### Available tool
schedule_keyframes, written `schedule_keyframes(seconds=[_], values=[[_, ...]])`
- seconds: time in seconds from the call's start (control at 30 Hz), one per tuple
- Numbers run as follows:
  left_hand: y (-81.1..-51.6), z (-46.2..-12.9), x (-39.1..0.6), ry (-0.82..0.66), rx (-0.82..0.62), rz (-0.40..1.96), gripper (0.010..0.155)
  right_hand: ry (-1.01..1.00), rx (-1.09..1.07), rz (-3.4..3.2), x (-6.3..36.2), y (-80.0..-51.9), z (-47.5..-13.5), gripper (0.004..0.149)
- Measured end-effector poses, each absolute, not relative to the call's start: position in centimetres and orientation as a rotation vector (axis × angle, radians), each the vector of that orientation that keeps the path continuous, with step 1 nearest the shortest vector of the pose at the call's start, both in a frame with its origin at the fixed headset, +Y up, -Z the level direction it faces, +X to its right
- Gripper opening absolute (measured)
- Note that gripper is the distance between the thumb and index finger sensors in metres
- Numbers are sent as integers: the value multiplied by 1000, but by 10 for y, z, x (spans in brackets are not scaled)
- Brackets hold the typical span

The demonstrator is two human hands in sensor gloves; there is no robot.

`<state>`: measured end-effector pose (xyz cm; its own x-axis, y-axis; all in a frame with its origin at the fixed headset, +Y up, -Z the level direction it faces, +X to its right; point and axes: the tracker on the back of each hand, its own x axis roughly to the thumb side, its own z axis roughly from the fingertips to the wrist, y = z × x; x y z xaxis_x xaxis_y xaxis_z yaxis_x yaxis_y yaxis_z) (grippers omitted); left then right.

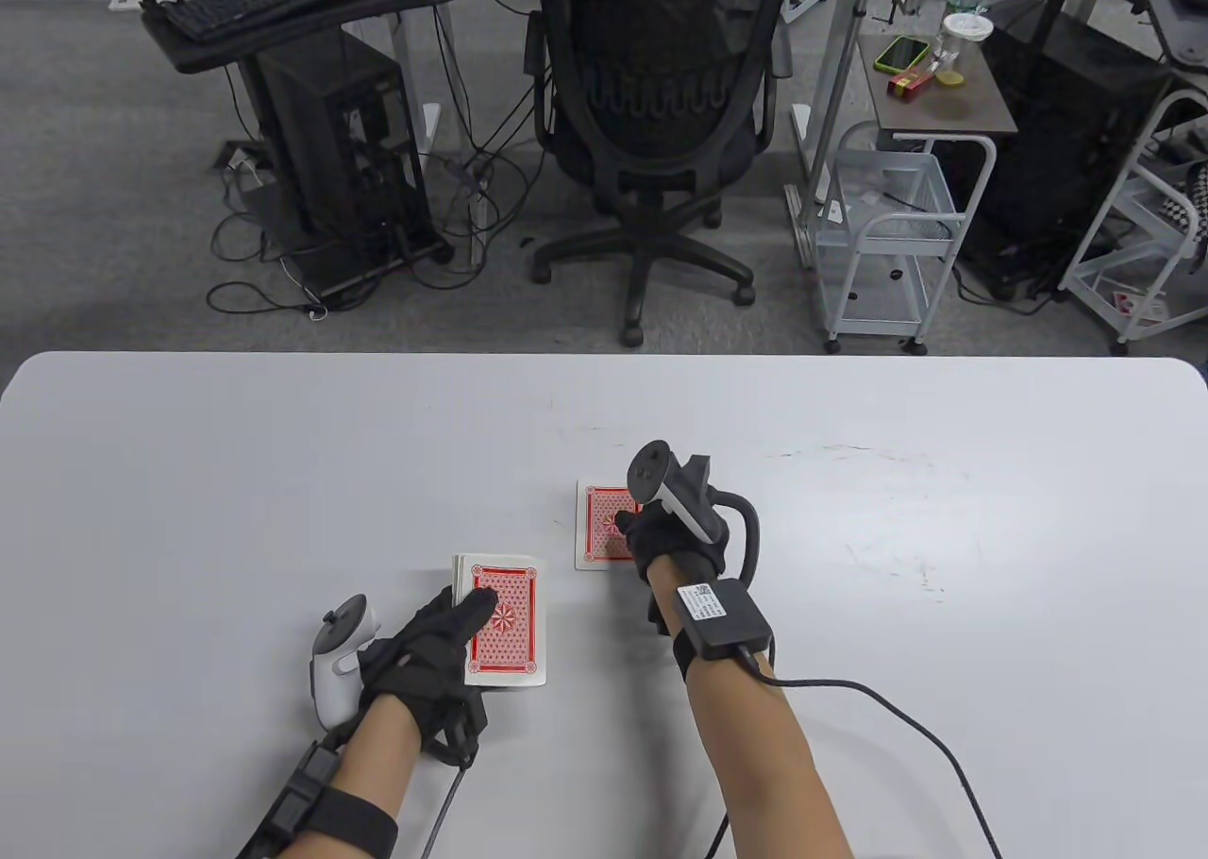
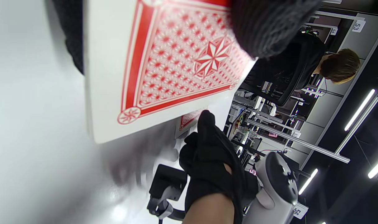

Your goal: Four-player card dealing with fan arrangement

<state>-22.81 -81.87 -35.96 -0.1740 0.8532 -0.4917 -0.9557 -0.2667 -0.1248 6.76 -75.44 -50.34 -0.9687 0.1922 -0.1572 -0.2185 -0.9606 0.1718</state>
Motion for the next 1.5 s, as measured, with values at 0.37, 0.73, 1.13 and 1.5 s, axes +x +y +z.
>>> schedule_keyframes(seconds=[0.37, 0.73, 1.13, 1.5], values=[[-813, -357, -214, 179, -477, 1832, 56, 279, 518, 2385, 24, -730, -406, 80], [-811, -354, -198, 99, -509, 1952, 55, 291, 256, 1965, 65, -742, -401, 67], [-812, -360, -216, 159, -484, 1804, 55, 236, -196, 2477, 201, -738, -439, 75], [-810, -359, -220, 175, -468, 1761, 55, 218, -396, 2999, 209, -741, -432, 79]])
